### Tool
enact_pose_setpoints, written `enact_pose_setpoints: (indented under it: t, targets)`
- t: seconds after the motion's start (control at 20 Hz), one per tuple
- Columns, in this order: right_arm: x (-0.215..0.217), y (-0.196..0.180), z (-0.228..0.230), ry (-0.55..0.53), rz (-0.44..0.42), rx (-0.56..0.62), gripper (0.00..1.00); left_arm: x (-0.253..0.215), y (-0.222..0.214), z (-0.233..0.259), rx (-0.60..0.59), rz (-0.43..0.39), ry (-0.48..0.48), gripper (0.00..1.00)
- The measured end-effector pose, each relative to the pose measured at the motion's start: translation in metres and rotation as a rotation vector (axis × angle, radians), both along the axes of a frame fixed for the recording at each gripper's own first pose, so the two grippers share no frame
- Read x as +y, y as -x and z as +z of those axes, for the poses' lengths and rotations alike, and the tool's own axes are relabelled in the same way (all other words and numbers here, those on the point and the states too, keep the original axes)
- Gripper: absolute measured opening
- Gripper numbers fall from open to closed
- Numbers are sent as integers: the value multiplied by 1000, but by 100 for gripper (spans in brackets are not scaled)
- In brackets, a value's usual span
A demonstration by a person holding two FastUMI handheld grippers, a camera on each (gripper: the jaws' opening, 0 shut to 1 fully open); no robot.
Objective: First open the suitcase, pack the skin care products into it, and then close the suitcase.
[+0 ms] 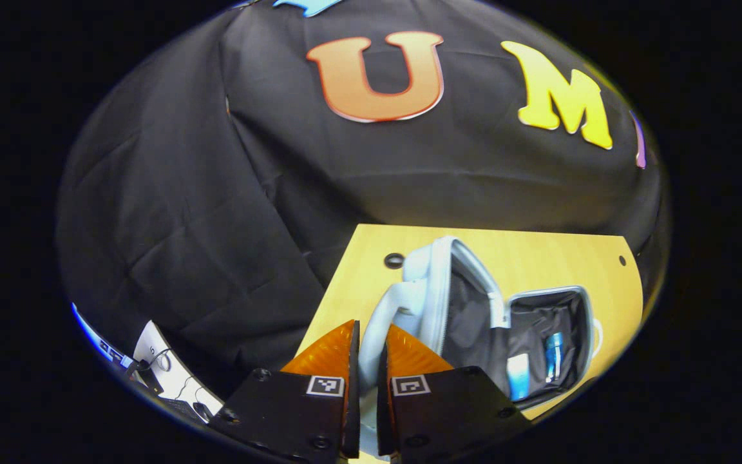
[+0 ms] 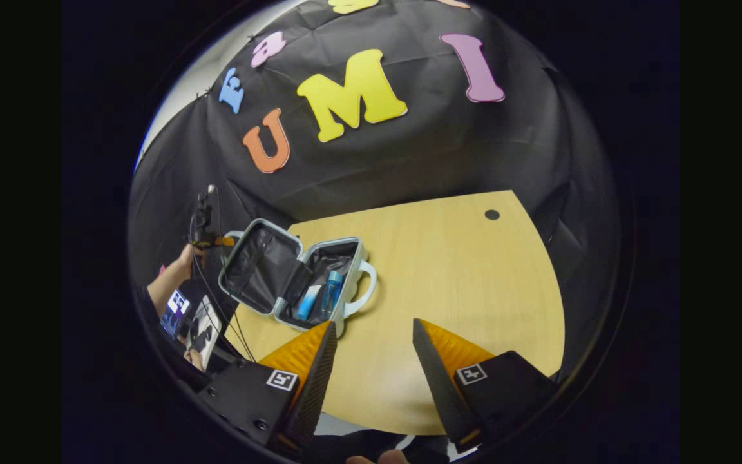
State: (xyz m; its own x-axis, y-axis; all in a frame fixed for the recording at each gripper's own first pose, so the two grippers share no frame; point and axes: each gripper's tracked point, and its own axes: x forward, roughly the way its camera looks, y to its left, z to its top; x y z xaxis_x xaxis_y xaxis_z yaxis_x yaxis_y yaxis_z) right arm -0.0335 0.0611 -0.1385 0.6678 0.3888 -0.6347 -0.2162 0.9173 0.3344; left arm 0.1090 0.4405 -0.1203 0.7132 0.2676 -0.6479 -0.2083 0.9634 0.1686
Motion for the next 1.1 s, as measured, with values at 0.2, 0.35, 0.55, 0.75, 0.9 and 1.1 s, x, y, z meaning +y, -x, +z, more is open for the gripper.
enact_pose_setpoints:
  t: [0.2,0.35,0.55,0.75,0.9,1.1]
  targets:
    - [-35,3,33,90,-18,-155,65,-108,-7,39,-99,-83,28,12]
    - [-56,4,47,112,-72,-228,73,-186,-19,52,-206,-106,92,12]
    - [-92,10,48,149,-144,-229,73,-279,-29,33,-304,-173,82,12]
    - [-126,27,41,193,-214,-179,73,-354,-36,-19,-316,-187,178,13]
    - [-140,40,35,250,-240,-165,73,-395,-41,-64,-267,-221,186,12]
    - [-148,53,29,293,-262,-133,68,-417,-45,-122,-186,-230,193,13]
